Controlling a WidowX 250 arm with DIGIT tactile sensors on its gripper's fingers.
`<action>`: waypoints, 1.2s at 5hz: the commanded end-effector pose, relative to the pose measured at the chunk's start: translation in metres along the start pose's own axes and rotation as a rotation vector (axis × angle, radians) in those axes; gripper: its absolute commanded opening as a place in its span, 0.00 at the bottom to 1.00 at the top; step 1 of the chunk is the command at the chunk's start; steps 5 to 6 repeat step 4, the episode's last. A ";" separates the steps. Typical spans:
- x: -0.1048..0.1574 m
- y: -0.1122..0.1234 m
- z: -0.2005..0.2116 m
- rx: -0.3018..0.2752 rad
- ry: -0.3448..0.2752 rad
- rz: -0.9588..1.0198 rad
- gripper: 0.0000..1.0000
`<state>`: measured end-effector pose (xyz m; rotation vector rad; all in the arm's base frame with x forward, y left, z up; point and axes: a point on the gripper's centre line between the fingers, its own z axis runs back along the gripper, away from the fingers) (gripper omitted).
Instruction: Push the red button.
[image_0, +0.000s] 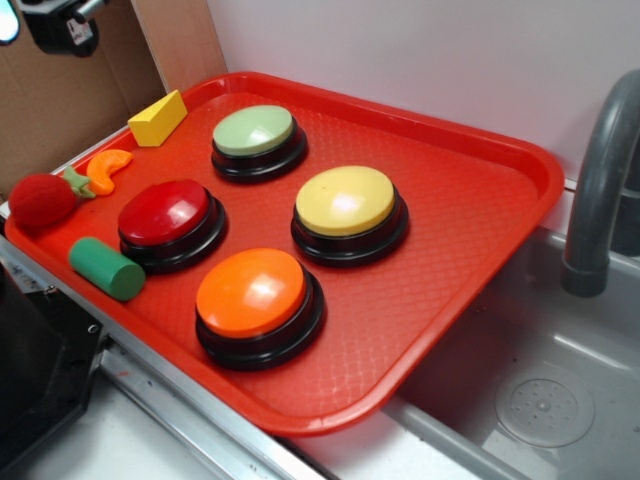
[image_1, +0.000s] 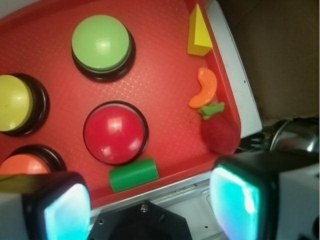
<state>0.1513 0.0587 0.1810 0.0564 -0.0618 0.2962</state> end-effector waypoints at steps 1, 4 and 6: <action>0.007 0.003 0.013 0.002 -0.046 0.013 1.00; 0.004 0.005 0.019 -0.007 -0.079 -0.003 1.00; 0.004 0.005 0.019 -0.007 -0.079 -0.003 1.00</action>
